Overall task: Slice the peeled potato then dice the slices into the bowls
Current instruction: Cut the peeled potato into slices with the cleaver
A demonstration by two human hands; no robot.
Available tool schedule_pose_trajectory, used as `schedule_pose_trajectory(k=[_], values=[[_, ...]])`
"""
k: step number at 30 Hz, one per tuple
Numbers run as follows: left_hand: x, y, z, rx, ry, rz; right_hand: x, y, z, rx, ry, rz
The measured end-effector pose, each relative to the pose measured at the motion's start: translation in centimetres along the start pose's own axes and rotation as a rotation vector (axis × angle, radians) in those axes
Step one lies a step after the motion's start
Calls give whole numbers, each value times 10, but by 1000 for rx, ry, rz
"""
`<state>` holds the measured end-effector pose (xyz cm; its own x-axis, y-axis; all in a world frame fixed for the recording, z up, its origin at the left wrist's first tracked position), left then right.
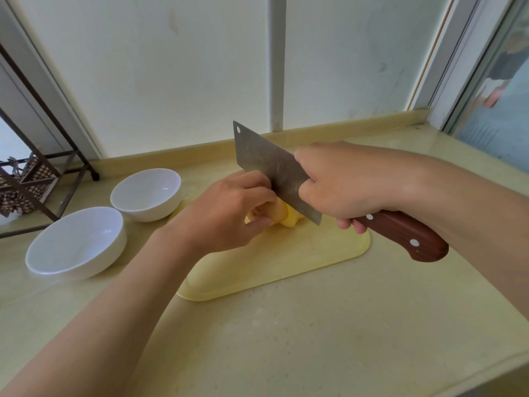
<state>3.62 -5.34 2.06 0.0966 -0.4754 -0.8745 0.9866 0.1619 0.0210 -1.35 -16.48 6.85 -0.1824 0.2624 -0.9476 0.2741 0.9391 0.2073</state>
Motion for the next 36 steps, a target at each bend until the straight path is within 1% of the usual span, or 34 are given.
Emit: schedule_pose_trajectory(k=[11, 16, 24, 27, 33, 36], values=[[1, 2, 0, -15, 12, -38, 3, -6, -6, 11, 31, -27], [0, 6, -2, -23, -29, -59, 7, -3, 0, 11, 48, -13], [-2, 8, -6, -39, -77, -107, 33, 9, 16, 23, 95, -16], [0, 11, -7, -42, -90, -151, 52, 7, 25, 64, 139, 2], [0, 13, -5, -53, -121, -194, 58, -3, 28, 79, 132, 49], [-2, 13, -7, -57, -124, -175, 57, -4, 29, 83, 117, 57]])
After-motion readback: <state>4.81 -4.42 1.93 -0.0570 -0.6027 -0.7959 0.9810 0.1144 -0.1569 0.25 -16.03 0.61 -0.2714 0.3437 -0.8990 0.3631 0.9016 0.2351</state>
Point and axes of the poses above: each hand's wrist, its own z-axis towards the middle knuckle, its own x-axis out of the palm, y = z × x, the point moved 8 cm from there along z, towards the middle knuckle, and after that the axes turned 11 degrees about x, right-handed, at the moved point
